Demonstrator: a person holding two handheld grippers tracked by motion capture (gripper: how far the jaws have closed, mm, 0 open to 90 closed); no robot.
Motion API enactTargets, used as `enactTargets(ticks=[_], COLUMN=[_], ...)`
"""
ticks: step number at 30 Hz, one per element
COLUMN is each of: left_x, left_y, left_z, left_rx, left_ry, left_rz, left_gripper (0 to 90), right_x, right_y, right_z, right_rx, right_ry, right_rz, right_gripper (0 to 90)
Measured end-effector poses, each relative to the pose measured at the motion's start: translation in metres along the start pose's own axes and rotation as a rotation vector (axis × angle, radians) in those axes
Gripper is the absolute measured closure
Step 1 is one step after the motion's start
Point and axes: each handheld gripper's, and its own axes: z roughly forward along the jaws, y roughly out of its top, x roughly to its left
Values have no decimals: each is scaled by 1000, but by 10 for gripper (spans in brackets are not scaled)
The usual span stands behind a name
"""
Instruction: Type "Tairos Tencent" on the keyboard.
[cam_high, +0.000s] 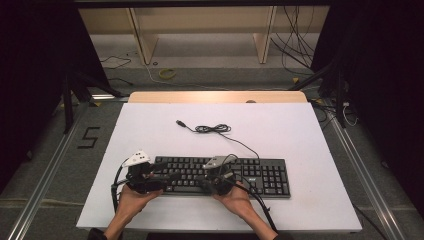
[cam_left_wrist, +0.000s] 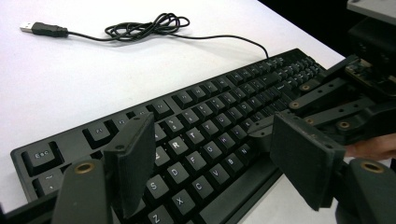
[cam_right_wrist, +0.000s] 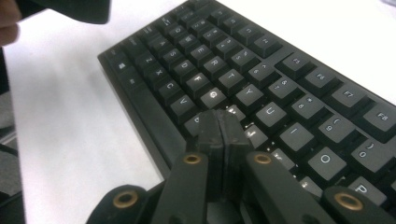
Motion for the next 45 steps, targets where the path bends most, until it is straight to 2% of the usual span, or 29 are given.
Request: enactTargets(ticks=[14, 18, 24, 27, 32, 35, 38, 45], left_x=[0, 0, 3, 4, 4, 3, 3, 3], left_y=[-5, -5, -5, -5, -4, -3, -2, 0], left_z=[-2, -1, 0, 1, 3, 5, 7, 10], left_rx=[4, 2, 5, 10, 17, 23, 24, 36], left_ry=[0, 1, 8, 13, 19, 20, 21, 23], left_rz=[-4, -6, -5, -9, -5, 2, 3, 10], left_gripper=[308, 308, 309, 311, 315, 316, 318, 336], right_x=[2, 4, 3, 1, -1, -3, -5, -13], right_y=[-2, -3, -3, -1, 0, -1, -3, -6], right_z=[7, 9, 7, 2, -8, -13, -19, -33], right_rx=[34, 25, 21, -6, -43, -61, -69, -108], right_ry=[-19, -33, -24, -11, 2, 12, 18, 24], right_rz=[-9, -31, 0, 19, 27, 33, 38, 64], right_gripper=[900, 900, 900, 886, 828, 777, 687, 579])
